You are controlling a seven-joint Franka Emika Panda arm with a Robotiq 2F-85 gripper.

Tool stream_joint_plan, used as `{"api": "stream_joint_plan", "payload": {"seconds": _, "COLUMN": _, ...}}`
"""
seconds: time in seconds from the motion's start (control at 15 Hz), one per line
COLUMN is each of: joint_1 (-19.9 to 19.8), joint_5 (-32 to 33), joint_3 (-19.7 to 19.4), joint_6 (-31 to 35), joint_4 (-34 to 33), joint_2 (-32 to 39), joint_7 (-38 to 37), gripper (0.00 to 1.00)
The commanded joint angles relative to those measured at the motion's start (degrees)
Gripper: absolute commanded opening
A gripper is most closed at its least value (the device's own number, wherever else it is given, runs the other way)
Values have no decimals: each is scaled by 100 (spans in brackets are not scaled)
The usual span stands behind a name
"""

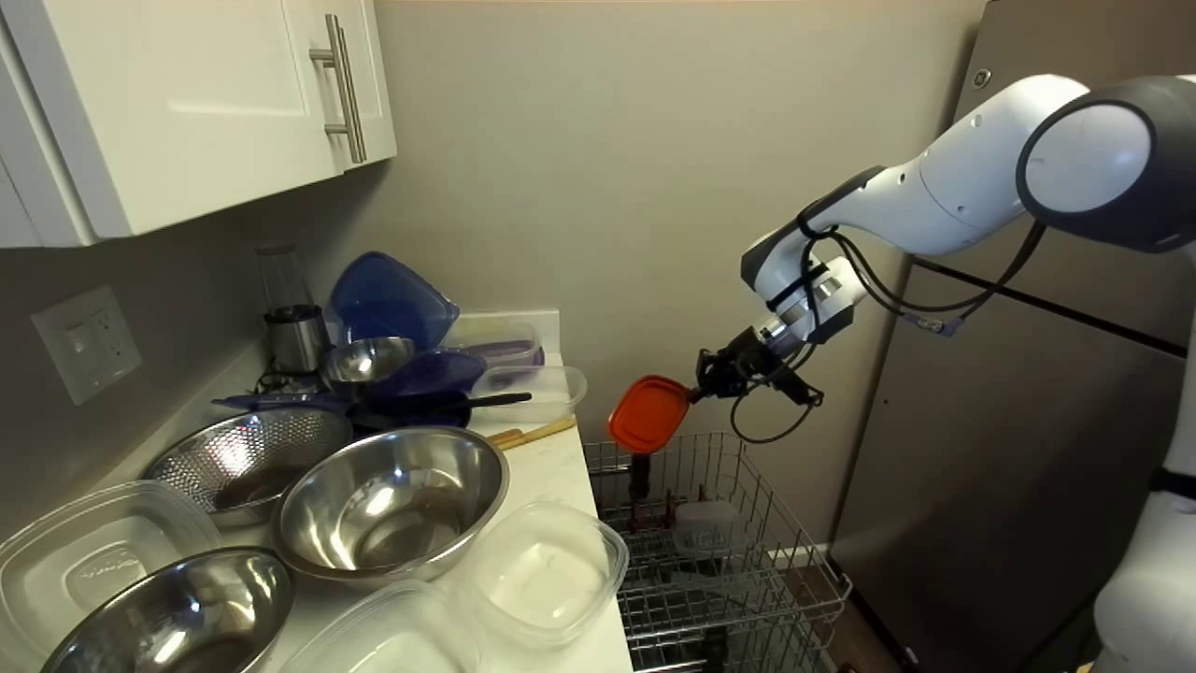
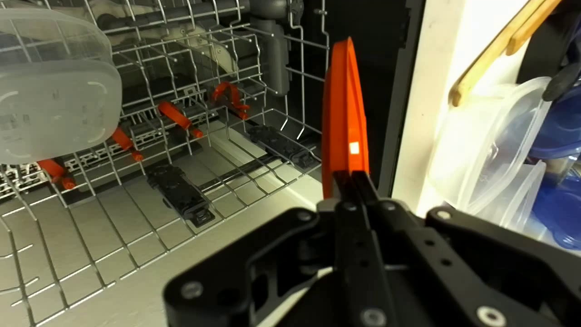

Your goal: Put the red lid in the dishwasher.

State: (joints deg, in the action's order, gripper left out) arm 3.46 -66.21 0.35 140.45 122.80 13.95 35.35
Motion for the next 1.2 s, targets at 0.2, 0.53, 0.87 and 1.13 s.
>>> {"api": "stream_joint_plan", "payload": {"seconds": 0.2, "joint_1": 94, "joint_5": 1181, "joint_3": 118, "joint_6": 834, "joint_4": 118, "joint_2": 162, "joint_7": -827, "gripper": 0}}
{"api": "stream_joint_plan", "payload": {"seconds": 0.53, "joint_1": -15, "joint_5": 2457, "joint_3": 100, "joint_6": 1378, "joint_4": 255, "joint_2": 221, "joint_7": -1612, "gripper": 0}}
{"api": "stream_joint_plan", "payload": {"seconds": 0.87, "joint_1": -192, "joint_5": 3470, "joint_3": 62, "joint_6": 1622, "joint_4": 395, "joint_2": 339, "joint_7": -2187, "gripper": 0}}
{"api": "stream_joint_plan", "payload": {"seconds": 1.13, "joint_1": -295, "joint_5": 4319, "joint_3": 24, "joint_6": 1807, "joint_4": 446, "joint_2": 559, "joint_7": -2681, "gripper": 0}}
